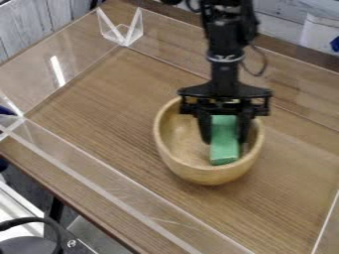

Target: Remove the green block from inside the brown bowl and put it on the table

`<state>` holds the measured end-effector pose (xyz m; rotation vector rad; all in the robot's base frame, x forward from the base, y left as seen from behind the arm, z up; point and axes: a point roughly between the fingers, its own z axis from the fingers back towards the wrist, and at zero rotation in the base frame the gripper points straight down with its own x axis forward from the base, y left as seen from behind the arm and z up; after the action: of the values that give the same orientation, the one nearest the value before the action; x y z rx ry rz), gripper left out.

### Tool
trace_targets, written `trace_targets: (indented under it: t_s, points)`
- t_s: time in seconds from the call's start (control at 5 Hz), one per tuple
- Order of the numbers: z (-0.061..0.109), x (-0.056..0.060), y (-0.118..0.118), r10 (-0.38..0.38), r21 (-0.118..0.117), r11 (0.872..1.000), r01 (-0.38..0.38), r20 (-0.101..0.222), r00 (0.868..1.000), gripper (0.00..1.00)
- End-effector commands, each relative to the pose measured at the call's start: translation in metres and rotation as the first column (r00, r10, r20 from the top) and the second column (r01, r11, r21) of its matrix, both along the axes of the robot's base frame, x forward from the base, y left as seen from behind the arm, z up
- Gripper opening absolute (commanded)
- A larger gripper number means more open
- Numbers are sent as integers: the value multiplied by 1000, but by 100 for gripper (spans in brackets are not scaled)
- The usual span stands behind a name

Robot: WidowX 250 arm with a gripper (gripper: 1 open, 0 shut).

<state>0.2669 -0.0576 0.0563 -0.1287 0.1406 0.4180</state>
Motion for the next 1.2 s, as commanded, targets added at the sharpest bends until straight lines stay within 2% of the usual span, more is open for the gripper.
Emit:
trace_targets:
  t_s: [0.0, 0.2, 0.4, 1.0]
  points:
    - [13, 16, -31, -65, -18, 998, 66, 54, 996, 0]
    - [9, 18, -60, -143, -22, 989, 144, 47, 989, 0]
    - [8, 16, -41, -107, -16, 994, 108, 45, 993, 0]
    - [8, 13, -34, -104, -6, 995, 104, 36, 994, 0]
